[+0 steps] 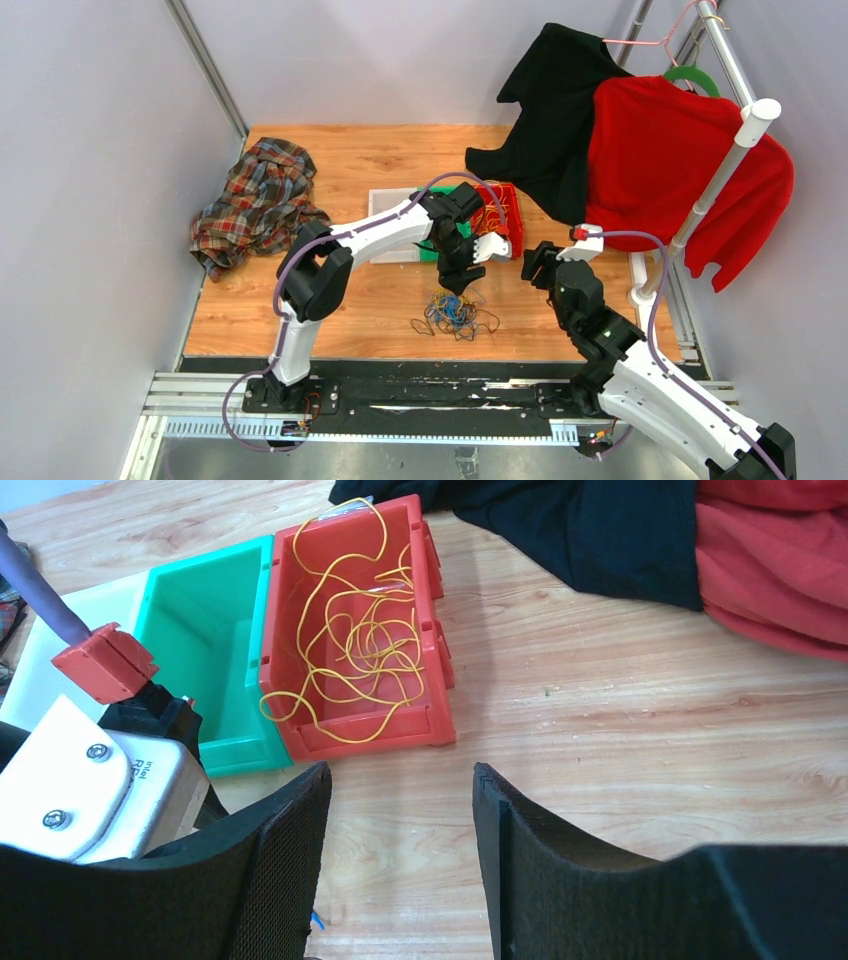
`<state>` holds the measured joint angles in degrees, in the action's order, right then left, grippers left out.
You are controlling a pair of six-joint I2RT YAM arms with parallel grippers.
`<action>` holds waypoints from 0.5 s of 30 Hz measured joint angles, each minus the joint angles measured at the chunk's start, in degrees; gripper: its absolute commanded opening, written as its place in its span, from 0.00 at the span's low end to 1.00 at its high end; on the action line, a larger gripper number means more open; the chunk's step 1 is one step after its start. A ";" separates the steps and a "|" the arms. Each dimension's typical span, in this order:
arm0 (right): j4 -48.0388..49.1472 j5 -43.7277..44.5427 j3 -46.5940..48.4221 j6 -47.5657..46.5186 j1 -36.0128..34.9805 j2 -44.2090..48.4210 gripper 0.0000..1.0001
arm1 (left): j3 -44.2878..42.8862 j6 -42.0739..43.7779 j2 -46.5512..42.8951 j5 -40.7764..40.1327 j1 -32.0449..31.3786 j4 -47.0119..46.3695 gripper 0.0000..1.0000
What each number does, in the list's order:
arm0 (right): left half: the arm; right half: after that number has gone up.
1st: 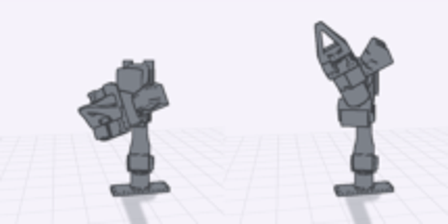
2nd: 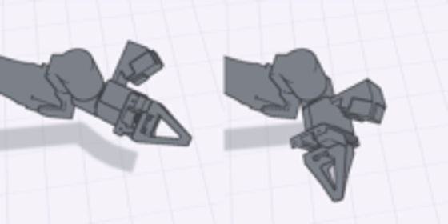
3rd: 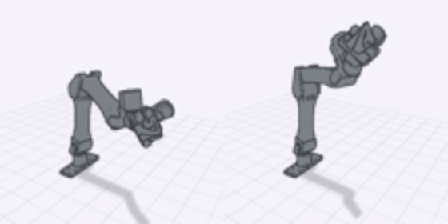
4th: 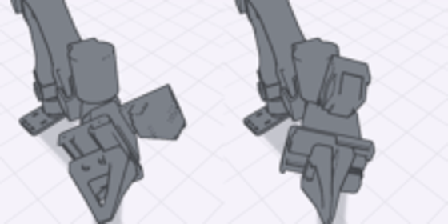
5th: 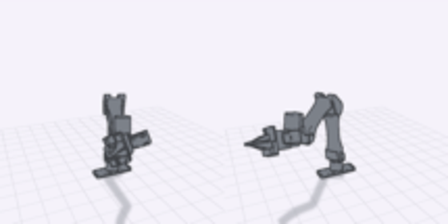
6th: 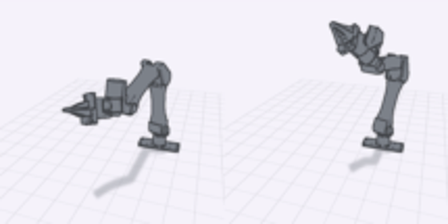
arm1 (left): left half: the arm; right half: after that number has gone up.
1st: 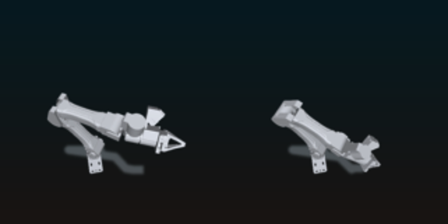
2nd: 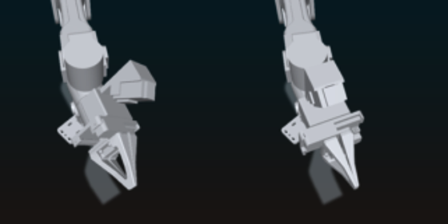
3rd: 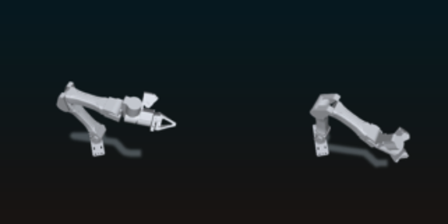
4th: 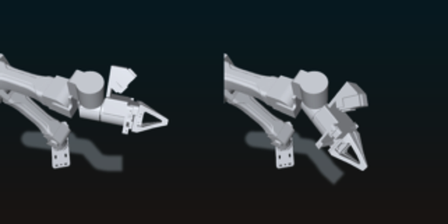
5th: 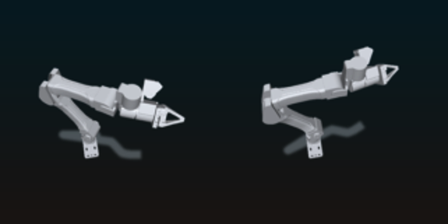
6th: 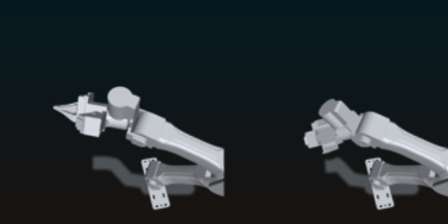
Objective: Untangle the cables
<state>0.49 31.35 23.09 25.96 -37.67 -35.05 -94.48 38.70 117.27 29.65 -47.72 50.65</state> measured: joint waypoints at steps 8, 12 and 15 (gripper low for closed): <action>-0.42 -0.48 -0.13 0.31 0.00 -0.04 0.52 | 3.13 0.04 0.00 0.94 0.00 -4.11 0.18; -0.44 -0.96 -0.17 0.42 0.00 0.00 0.52 | 7.17 -0.09 -1.99 1.77 0.02 -5.49 0.06; -0.42 -1.49 -0.17 0.44 0.00 0.00 0.51 | 9.84 -0.81 -4.90 1.70 0.00 -5.44 0.01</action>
<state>0.08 29.87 22.92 26.39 -37.67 -35.05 -84.64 37.89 112.38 31.35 -47.72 45.21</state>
